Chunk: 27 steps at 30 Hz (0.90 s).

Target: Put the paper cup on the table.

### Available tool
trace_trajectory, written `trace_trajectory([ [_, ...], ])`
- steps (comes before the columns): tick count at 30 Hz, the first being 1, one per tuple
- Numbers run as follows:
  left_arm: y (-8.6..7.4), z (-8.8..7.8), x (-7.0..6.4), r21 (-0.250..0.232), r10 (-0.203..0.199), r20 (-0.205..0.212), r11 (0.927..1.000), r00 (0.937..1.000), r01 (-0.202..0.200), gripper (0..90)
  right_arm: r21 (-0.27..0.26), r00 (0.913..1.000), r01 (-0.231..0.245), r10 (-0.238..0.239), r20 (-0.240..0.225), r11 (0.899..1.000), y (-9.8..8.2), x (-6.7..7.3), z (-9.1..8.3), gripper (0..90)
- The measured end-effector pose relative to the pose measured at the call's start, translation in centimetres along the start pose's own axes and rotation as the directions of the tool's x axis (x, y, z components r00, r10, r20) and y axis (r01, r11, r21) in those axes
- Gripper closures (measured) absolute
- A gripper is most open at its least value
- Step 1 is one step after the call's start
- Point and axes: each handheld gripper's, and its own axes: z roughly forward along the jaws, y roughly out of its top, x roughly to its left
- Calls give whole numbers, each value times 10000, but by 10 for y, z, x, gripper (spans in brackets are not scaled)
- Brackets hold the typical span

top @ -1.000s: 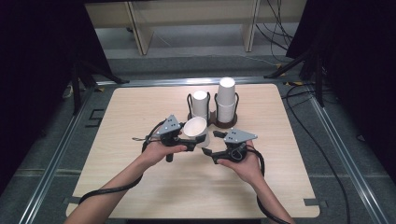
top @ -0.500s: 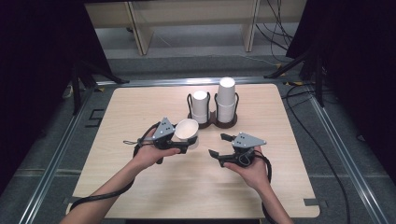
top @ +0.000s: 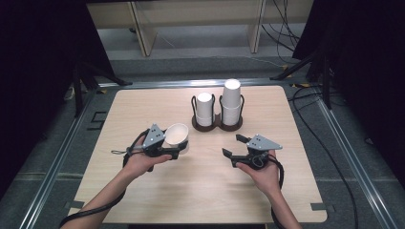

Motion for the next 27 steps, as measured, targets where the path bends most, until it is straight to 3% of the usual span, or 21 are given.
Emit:
trace_trajectory([
  [1,-2,-2,1,-45,-40,-85,10000,10000,39,268,-21,9996,-118,118,264,9999,0,0,-2,209],
  [2,-3,-5,2,35,-66,-142,10000,9999,67,269,-61,9994,118,-116,324,9999,0,-3,-3,209],
  [3,-4,-8,4,95,-18,-191,10000,9998,20,269,-157,9993,-82,88,354,9998,-1,-2,-3,209],
  [7,-10,-19,6,50,-141,-352,9999,9993,143,269,-238,9989,-168,178,428,9996,-3,-5,-6,209],
  [8,-11,-20,6,24,-96,-385,10000,9992,97,270,-312,9968,-390,411,688,9988,-4,-3,-8,208],
  [13,-20,-37,8,34,-186,-713,9998,9973,189,269,-389,9916,-226,273,1264,9990,-8,-2,-14,209],
  [14,-22,-41,9,74,-227,-783,9997,9967,233,269,-468,9918,-55,115,1276,9989,-8,-3,-14,210],
  [17,-29,-51,11,30,-460,-1040,9989,9935,466,269,-405,9913,-306,355,1264,9987,-9,-3,-15,211],
  [20,-38,-60,12,146,-606,-1252,9979,9903,629,269,-488,9915,-121,183,1287,9987,-10,-4,-13,211],
  [21,-42,-62,12,-14,-705,-1288,9975,9892,709,269,-418,9908,-447,497,1256,9981,-11,-2,-14,211],
  [22,-44,-65,13,98,-738,-1351,9971,9881,758,269,-366,9917,-234,278,1257,9991,-11,-4,-14,211],
  [27,-58,-80,14,78,-953,-1653,9952,9816,979,268,-305,9916,-456,490,1199,9985,-13,-4,-14,211],
])
